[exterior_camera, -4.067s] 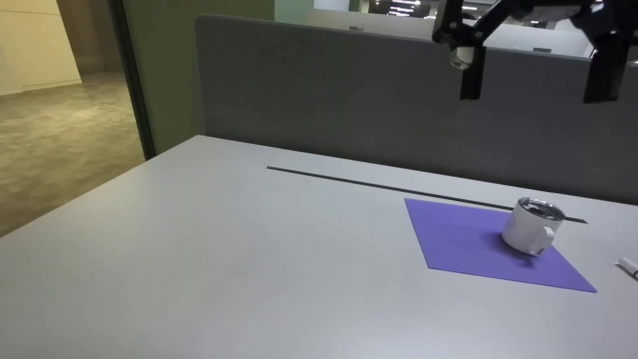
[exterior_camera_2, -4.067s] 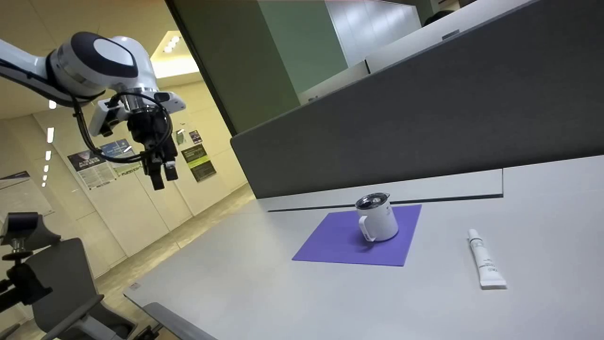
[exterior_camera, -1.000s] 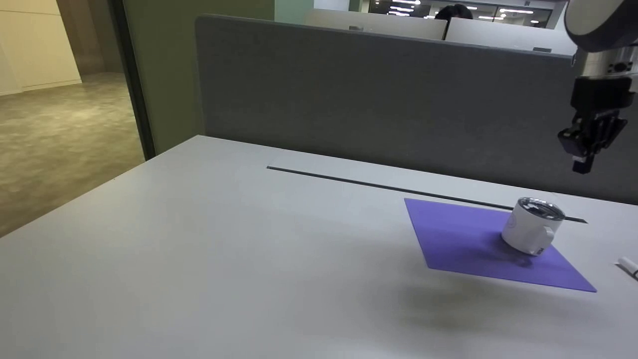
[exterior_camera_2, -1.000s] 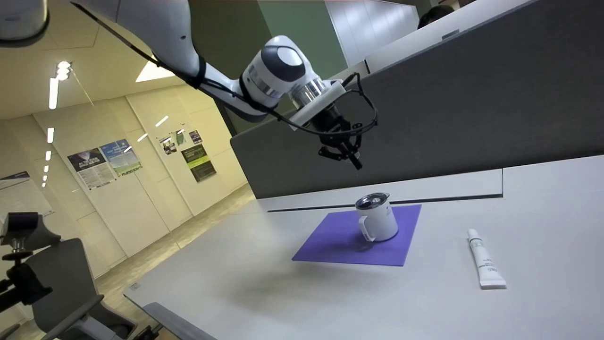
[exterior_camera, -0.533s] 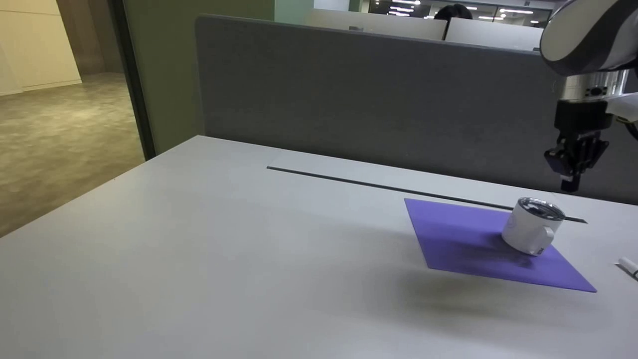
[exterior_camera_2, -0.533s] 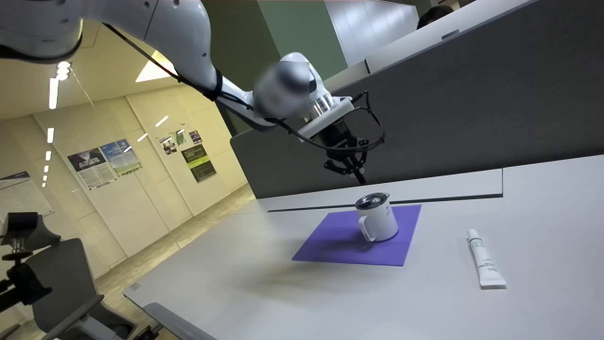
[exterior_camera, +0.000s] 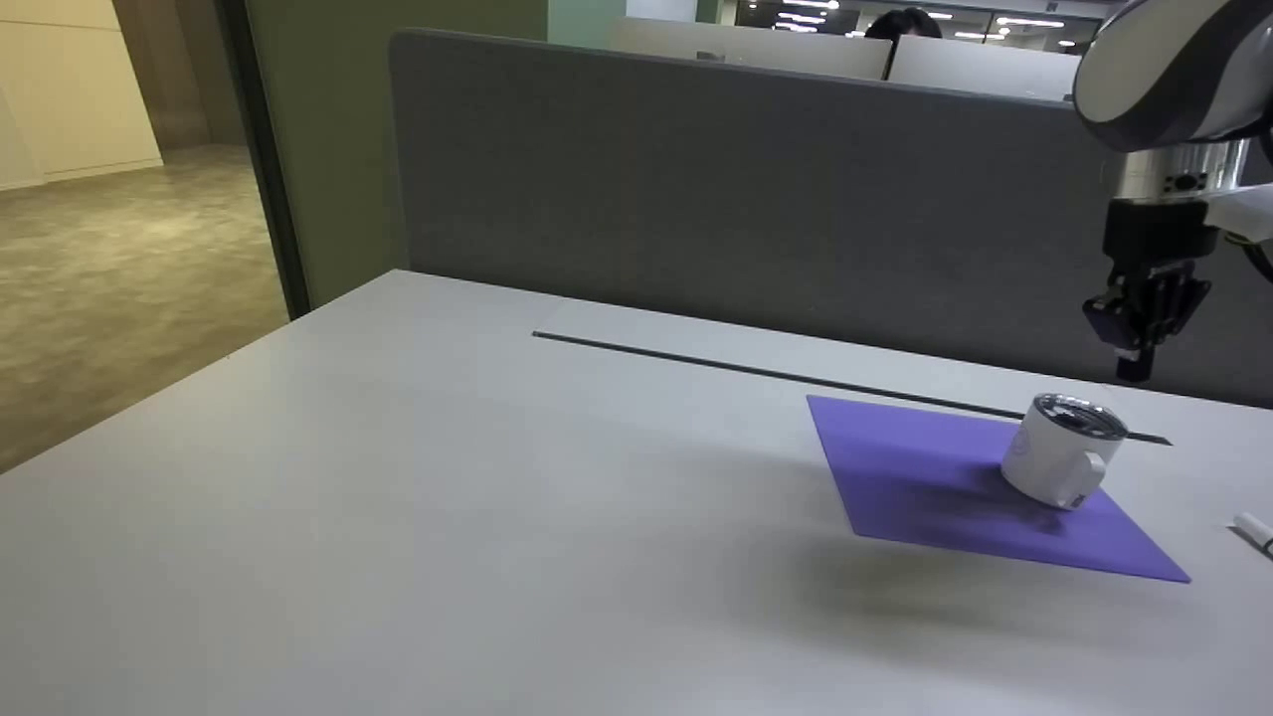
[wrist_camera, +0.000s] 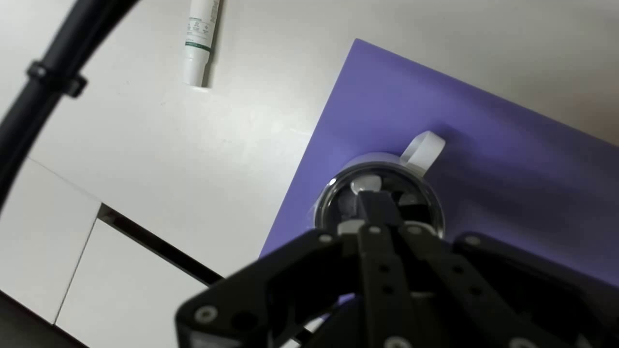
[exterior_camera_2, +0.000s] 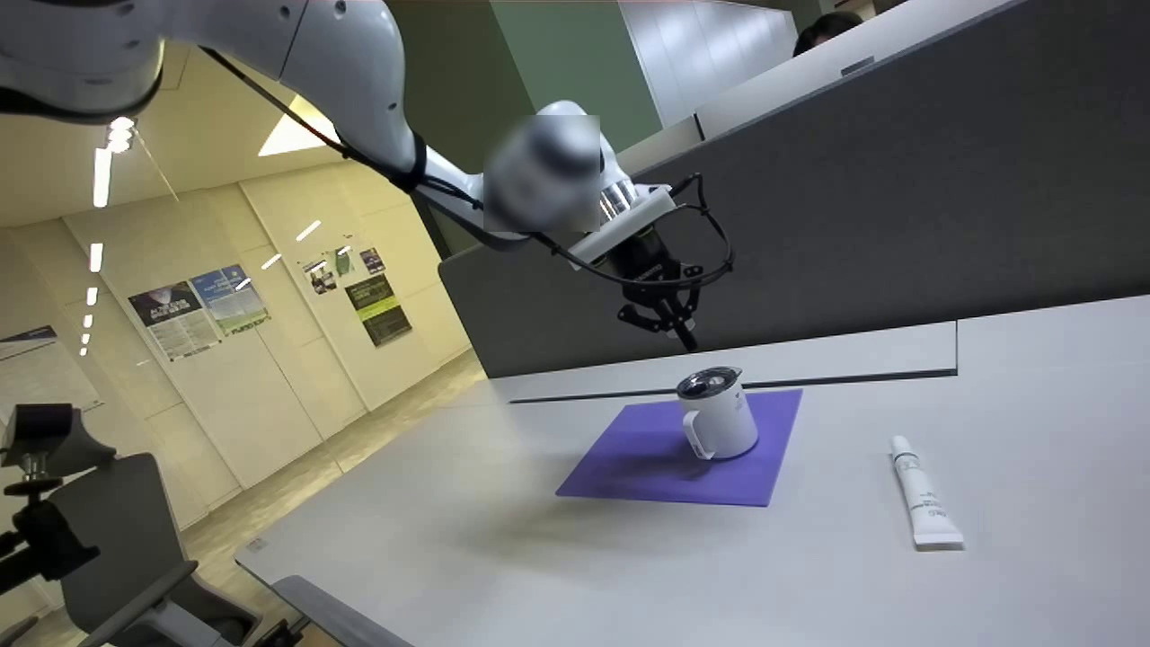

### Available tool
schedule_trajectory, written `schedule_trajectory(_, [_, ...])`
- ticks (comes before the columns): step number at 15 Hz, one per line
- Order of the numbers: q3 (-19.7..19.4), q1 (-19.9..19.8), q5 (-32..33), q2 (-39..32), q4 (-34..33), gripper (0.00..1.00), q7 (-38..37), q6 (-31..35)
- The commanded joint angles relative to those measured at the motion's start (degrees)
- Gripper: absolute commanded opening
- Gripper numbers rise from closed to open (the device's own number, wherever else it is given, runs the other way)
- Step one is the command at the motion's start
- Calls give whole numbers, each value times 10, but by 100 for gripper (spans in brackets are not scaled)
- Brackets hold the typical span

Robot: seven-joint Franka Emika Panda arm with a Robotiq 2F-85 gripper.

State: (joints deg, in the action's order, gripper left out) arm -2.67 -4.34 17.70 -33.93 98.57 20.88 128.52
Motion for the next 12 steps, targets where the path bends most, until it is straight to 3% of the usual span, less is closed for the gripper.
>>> schedule_trajectory(1, [10, -10, -16, -14, -1, 0, 2, 36])
schedule_trajectory(6, [26, -21, -52, -35, 2, 0, 14, 95])
schedule_trajectory(12, [29, -18, -62, -42, 6, 0, 11, 86])
